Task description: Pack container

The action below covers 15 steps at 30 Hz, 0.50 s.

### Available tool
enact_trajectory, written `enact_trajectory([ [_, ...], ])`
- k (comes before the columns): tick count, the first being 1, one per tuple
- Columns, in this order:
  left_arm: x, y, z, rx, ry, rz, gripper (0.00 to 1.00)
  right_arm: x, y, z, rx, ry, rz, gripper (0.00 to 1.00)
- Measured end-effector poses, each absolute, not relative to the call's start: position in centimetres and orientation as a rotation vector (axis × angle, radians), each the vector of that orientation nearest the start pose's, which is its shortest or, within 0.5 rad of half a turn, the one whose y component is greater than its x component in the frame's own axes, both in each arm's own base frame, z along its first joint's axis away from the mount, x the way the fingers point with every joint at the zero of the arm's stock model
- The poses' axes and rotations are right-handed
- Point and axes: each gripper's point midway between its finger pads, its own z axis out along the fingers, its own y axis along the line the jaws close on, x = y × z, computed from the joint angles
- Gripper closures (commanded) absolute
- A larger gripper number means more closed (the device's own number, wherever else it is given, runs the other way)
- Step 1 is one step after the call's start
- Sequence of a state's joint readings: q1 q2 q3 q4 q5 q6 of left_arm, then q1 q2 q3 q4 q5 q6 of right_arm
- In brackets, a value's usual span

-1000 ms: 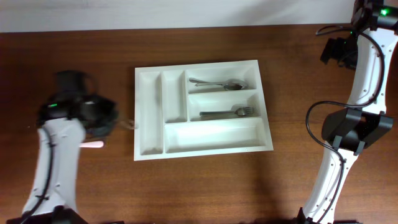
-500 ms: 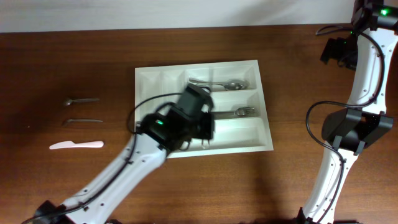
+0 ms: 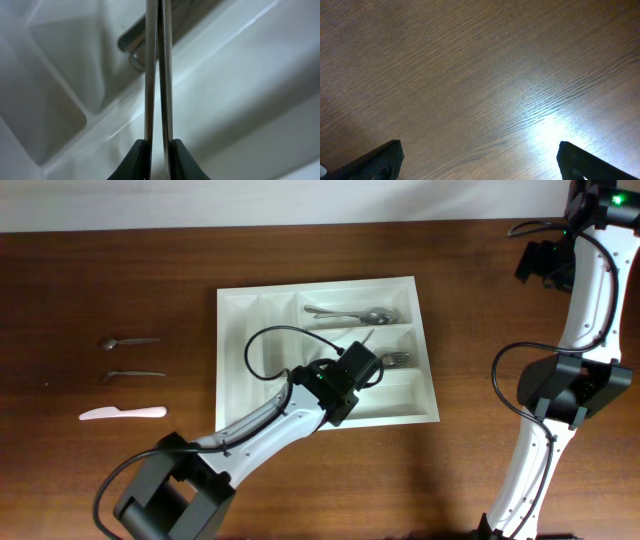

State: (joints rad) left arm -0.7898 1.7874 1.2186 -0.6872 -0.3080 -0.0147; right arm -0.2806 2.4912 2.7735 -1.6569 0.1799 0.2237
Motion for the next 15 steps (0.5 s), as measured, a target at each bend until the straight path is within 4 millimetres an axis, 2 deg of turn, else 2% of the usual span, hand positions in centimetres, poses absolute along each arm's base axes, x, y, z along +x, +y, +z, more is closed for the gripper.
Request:
enact_trajectory([
  [7, 31.24, -23.81, 6.43, 1.221, 2.446, 0.294, 0.90, 46.81, -16.69, 16.07, 0.759, 2.839, -0.273, 0.01],
  [15, 31.20, -23.75, 6.41, 1.363, 2.384, 0.328, 0.89, 46.81, -16.71, 16.08, 0.759, 2.839, -0.273, 0.01],
])
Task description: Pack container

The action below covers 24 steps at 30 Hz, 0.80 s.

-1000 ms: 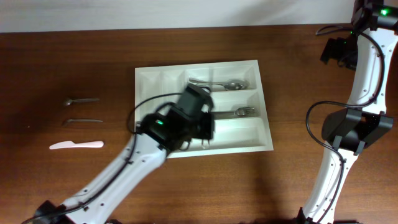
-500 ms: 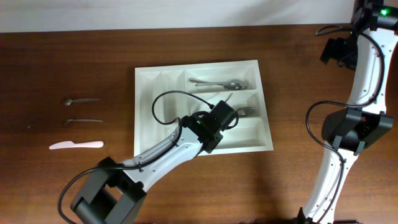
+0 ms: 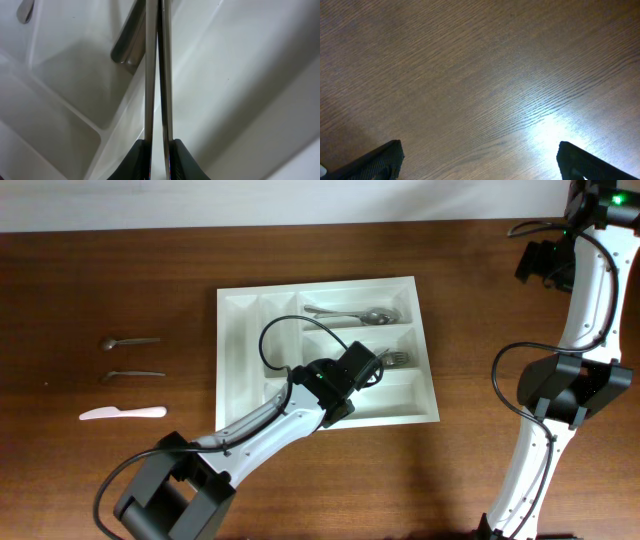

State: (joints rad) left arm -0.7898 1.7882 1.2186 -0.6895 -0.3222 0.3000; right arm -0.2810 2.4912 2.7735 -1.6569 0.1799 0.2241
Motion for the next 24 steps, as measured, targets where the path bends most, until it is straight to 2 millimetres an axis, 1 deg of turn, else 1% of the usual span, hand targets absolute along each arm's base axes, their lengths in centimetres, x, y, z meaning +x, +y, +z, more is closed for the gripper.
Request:
enact_trajectory([
  [3, 30.7, -23.7, 6.2, 1.425, 2.379, 0.317, 0.89, 46.8, -16.7, 16.1, 0.759, 2.839, -0.273, 0.01],
  [5, 29.9, -23.7, 5.8, 1.488, 2.386, 0.290, 0.89, 46.8, -16.7, 16.1, 0.759, 2.839, -0.273, 0.01],
  [9, 28.0, -24.2, 5.2, 1.631, 2.385, 0.183, 0.89, 46.8, -16.7, 16.1, 0.759, 2.839, -0.273, 0.01],
  [13, 27.2, -24.8, 5.1, 1.691, 2.370, 0.101, 0.82, 46.8, -16.7, 16.1, 0.759, 2.839, -0.273, 0.01],
  [14, 27.0, -25.0, 5.0, 1.704, 2.367, 0.084, 0.76, 46.8, -16.7, 16.1, 0.758, 2.839, -0.273, 0.01],
  [16, 26.9, -25.1, 5.0, 1.721, 2.357, 0.072, 0.38, 46.8, -16.7, 16.1, 0.758, 2.839, -0.273, 0.01],
  [17, 26.8, -25.1, 5.0, 1.728, 2.353, 0.067, 0.23, 46.8, -16.7, 16.1, 0.759, 2.839, -0.273, 0.01],
  [18, 27.0, -25.1, 5.1, 1.724, 2.348, 0.078, 0.01, 46.8, -16.7, 16.1, 0.759, 2.839, -0.272, 0.01],
  [24, 27.8, -24.7, 5.3, 1.704, 2.337, 0.140, 0.01, 46.8, -16.7, 16.1, 0.759, 2.839, -0.273, 0.01],
])
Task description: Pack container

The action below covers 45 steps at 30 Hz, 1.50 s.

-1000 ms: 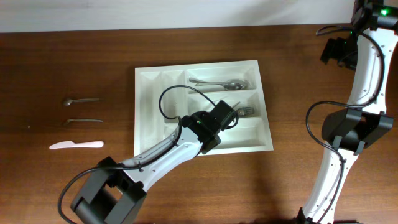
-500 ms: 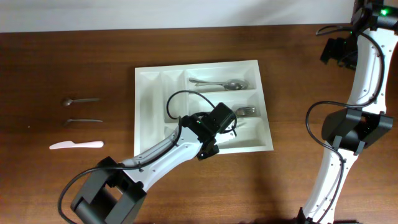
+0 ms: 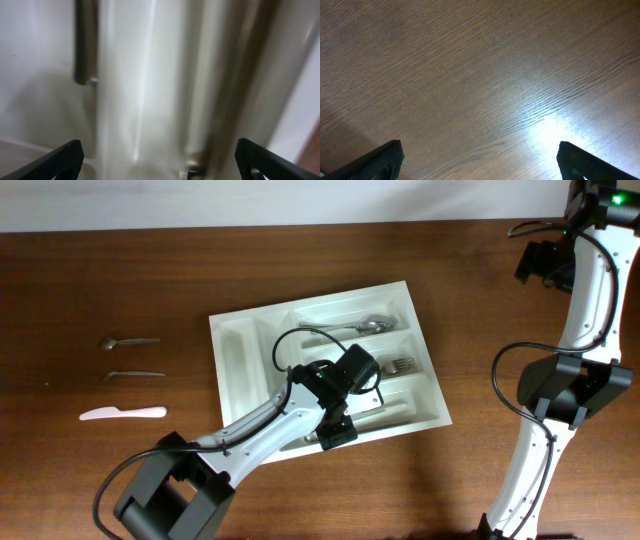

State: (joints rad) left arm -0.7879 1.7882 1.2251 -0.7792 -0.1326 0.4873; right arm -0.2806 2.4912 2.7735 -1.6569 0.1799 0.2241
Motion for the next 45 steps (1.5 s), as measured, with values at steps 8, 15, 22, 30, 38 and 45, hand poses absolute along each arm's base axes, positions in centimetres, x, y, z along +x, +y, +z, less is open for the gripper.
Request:
enact_trajectory([
  [8, 31.2, -23.9, 7.0, 1.489, 2.379, 0.187, 0.01, 46.8, -16.7, 16.1, 0.759, 2.839, -0.273, 0.01],
  [15, 38.0, -18.5, 14.4, 0.702, 2.513, 0.090, 0.01, 46.8, -16.7, 16.1, 0.760, 2.839, -0.273, 0.01],
  [22, 34.7, -3.2, 17.3, -0.699, 2.674, 0.019, 0.01, 46.8, -16.7, 16.1, 0.760, 2.839, -0.273, 0.01],
  [30, 33.0, 3.4, 15.9, -1.688, 2.375, -0.155, 0.01, 46.8, -16.7, 16.1, 0.759, 2.839, -0.273, 0.01],
  [38, 30.3, 6.9, 10.4, -2.281, 2.191, 0.012, 0.01, 46.8, -16.7, 16.1, 0.759, 2.839, -0.273, 0.01],
  [45, 29.7, 8.9, 6.5, -2.466, 2.134, 0.117, 0.01, 46.8, -16.7, 16.1, 0.759, 2.839, -0.273, 0.01],
])
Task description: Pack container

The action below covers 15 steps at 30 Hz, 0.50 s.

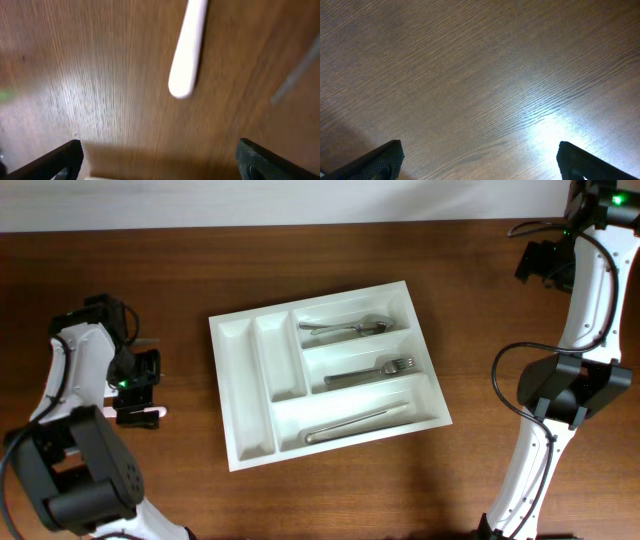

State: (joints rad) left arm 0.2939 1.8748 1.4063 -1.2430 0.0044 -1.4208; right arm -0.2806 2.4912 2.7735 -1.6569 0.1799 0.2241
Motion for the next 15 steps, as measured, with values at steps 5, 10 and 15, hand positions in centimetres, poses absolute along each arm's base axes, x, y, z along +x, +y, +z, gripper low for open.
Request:
enact_trajectory([
  [5, 29.6, 10.9, 5.5, -2.470, 2.092, 0.180, 0.01, 46.8, -16.7, 16.1, 0.759, 2.839, -0.273, 0.00],
  [10, 29.8, 12.3, 4.9, -2.394, 2.092, 0.228, 0.01, 46.8, -16.7, 16.1, 0.759, 2.839, -0.273, 0.01],
  [15, 28.5, 12.2, 2.6, -2.359, 2.137, 0.270, 0.01, 46.8, -16.7, 16.1, 0.758, 2.839, -0.273, 0.01],
])
